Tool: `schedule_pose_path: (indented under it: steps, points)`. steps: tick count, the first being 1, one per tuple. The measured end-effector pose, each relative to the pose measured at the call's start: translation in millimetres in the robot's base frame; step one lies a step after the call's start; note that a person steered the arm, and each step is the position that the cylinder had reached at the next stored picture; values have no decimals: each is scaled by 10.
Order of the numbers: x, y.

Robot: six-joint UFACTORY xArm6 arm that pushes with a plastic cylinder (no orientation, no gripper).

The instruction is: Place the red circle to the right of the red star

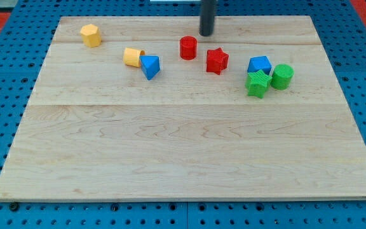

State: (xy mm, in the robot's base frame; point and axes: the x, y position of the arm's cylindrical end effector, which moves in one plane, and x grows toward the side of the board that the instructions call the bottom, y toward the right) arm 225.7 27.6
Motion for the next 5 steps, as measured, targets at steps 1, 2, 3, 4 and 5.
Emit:
schedule_pose_path:
  steps: [1, 2, 3, 4, 5]
  points:
    - [337, -527]
    - [628, 96]
    - [1121, 648]
    - [1049, -26]
    - [1039, -828]
